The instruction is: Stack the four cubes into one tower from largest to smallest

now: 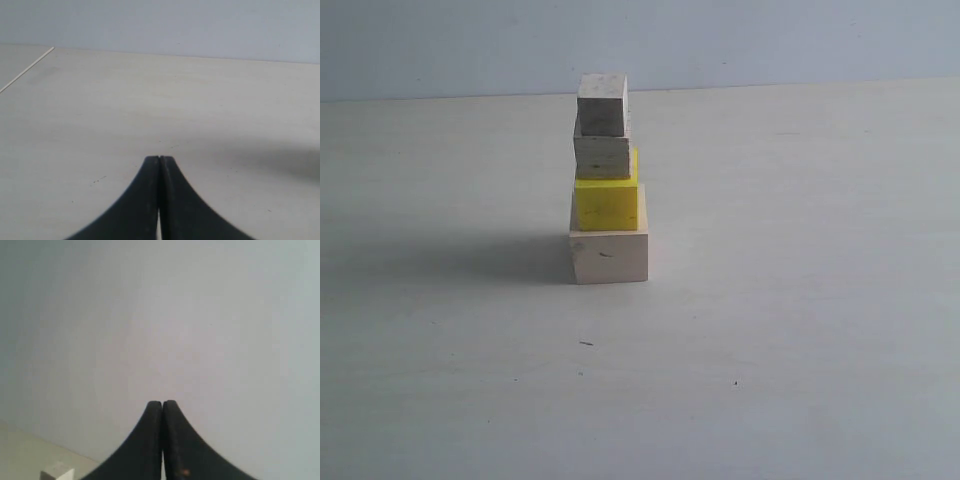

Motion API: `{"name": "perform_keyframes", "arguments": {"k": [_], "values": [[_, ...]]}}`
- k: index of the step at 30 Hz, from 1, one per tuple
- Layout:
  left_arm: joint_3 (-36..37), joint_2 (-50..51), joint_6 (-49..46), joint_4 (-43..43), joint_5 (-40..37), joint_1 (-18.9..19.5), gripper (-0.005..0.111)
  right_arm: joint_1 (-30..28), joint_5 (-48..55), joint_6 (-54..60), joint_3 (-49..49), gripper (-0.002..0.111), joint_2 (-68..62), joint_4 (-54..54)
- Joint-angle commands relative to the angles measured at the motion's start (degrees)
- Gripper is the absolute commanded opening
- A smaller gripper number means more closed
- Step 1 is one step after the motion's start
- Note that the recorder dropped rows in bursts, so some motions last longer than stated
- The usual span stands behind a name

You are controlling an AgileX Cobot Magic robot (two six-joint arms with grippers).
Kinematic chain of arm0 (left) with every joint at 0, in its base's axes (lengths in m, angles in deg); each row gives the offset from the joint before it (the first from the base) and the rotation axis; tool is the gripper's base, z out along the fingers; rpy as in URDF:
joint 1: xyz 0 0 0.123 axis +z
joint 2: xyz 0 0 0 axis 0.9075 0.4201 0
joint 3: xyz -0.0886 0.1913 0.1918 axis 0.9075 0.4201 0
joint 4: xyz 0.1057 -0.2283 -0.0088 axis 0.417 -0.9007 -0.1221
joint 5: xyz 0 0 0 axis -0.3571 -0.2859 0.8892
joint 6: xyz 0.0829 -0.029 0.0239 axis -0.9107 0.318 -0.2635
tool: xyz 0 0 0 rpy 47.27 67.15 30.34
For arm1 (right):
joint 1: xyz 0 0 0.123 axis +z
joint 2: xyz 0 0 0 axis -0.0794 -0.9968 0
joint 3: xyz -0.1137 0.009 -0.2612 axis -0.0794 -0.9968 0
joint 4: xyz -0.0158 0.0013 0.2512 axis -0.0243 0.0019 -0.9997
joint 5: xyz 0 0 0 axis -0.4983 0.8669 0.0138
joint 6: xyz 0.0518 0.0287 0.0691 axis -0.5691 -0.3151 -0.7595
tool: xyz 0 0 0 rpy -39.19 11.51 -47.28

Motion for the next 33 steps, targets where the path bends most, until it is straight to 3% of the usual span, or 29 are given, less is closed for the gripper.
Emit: {"name": "perform_keyframes", "arguments": {"k": [1, 5, 10, 19, 28, 33], "values": [[0.2, -0.3, -0.1, 0.1, 0.3, 0.2, 0.0, -11.8, 2.4, -3.1, 0.3, 0.0, 0.5, 0.1], [0.2, -0.3, -0.1, 0.1, 0.3, 0.2, 0.0, -22.4, 4.5, -5.7, -1.5, 0.0, 0.5, 0.1], [0.2, -0.3, -0.1, 0.1, 0.3, 0.2, 0.0, -29.2, -2.1, -10.4, -16.6, 0.0, 3.5, 0.1], [0.2, -0.3, -0.1, 0.1, 0.3, 0.2, 0.0, -29.2, -10.2, -13.1, -38.3, 0.0, 13.5, -0.1], [0.2, -0.3, -0.1, 0.1, 0.3, 0.2, 0.0, -28.1, -12.6, -15.5, -44.1, 0.0, 18.3, -0.2], [0.2, -0.3, -0.1, 0.1, 0.3, 0.2, 0.0, -25.9, -7.6, -15.0, -44.1, 0.0, 18.5, 0.3]]}}
